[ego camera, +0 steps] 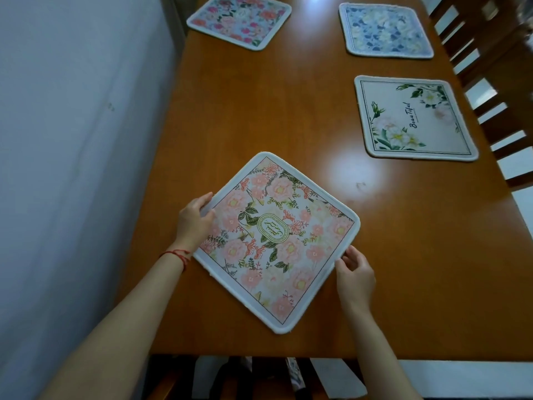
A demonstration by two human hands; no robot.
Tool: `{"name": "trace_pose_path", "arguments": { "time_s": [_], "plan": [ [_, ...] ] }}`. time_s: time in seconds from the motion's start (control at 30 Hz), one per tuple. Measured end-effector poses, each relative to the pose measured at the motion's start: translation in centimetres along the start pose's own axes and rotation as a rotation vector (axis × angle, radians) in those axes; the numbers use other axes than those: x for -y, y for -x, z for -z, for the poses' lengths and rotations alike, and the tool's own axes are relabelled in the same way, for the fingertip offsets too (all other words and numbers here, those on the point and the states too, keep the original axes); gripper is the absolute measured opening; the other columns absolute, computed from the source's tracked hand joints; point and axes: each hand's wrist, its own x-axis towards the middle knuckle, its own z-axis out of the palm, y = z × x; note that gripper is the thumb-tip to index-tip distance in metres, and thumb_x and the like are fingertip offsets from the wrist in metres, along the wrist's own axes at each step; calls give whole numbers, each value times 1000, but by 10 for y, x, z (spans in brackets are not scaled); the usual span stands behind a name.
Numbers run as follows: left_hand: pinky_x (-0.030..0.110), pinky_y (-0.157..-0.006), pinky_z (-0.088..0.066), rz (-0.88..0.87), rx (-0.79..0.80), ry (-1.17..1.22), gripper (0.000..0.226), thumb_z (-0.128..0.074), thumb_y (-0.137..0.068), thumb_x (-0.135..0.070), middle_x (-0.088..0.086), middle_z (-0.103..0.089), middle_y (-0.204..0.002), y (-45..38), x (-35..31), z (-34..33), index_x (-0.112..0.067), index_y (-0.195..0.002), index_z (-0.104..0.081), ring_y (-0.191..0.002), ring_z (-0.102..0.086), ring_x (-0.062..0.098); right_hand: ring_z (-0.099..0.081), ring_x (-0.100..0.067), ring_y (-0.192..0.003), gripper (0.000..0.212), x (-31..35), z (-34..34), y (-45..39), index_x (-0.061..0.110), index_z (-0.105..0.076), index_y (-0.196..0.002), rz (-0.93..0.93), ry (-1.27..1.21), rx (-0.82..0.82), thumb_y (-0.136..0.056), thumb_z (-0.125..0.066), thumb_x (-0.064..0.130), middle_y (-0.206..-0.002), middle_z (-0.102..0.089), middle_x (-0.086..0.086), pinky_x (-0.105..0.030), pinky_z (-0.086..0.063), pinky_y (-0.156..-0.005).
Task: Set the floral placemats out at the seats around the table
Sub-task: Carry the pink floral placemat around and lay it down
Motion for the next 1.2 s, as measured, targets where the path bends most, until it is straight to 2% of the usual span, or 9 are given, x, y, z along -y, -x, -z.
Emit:
{"name": "trace_pose_path", "arguments": {
  "time_s": [0.07,0.23,0.3,0.37,0.43,0.57,0.63,0.8,1.2],
  "plan": [
    [38,-92,-51,29,-6,20,46,-52,-90,-5,11,-48,-137,8,4,0,-7,-135,-43,-122,-50,24,-54,-10,-98,44,6,-1,-9,8,-49,-131,26,9,8,-88,-58,8,-119,-60,-7,-15,-46,-67],
    [46,-83,-55,108,-39,81,48,-55,-89,-11,8,-47,-138,32,14,-5,-12,-136,-42,-111,-57,36,-55,-15,-106,46,21,-1,-32,5,-47,-132,101,25,55,-87,-58,6,-125,-58,-9,-28,-46,-87],
    [24,-65,-57,136,-59,121,48,-55,-90,-11,3,-47,-138,42,18,-8,-14,-136,-42,-89,-63,19,-52,-12,-102,47,27,-1,-41,4,-45,-133,137,37,85,-87,-58,4,-125,-58,-10,-28,-47,-88],
    [9,-54,-49,176,-74,169,48,-52,-91,-9,-1,-46,-137,53,21,-11,-15,-137,-41,-69,-50,-3,-53,-13,-103,48,32,-3,-52,3,-44,-133,169,54,110,-87,-58,4,-126,-57,-11,-28,-47,-87],
    [8,-58,-48,213,-92,229,47,-51,-91,-7,-1,-47,-136,63,24,-13,-14,-137,-41,-75,-50,-4,-55,-19,-110,48,38,-6,-64,2,-44,-133,194,67,139,-87,-58,4,-128,-56,-12,-26,-46,-88],
    [12,-67,-46,268,-139,300,48,-52,-90,-5,0,-48,-136,82,25,-21,-13,-136,-42,-113,-54,16,-54,-23,-117,50,49,-16,-84,2,-42,-135,220,71,206,-88,-57,5,-131,-54,-12,-28,-45,-95],
    [11,-64,-50,290,-158,314,47,-51,-91,-4,-4,-48,-132,91,23,-26,-13,-136,-42,-110,-53,13,-54,-23,-117,50,52,-21,-92,2,-43,-135,235,83,229,-88,-58,5,-131,-55,-11,-32,-45,-98],
    [47,-89,-52,369,-191,380,47,-53,-89,-5,6,-53,-133,111,28,-39,-17,-134,-46,-114,-56,25,-55,-20,-114,48,59,-31,-106,4,-45,-133,262,79,252,-87,-58,6,-129,-56,-11,-29,-45,-98],
    [43,-98,-46,456,-266,543,42,-52,-88,2,7,-58,-127,150,8,-62,-11,-129,-52,-114,-54,20,-58,-19,-108,45,69,-36,-113,4,-47,-132,301,98,218,-89,-57,8,-123,-60,-10,-19,-45,-85]
  ]
}}
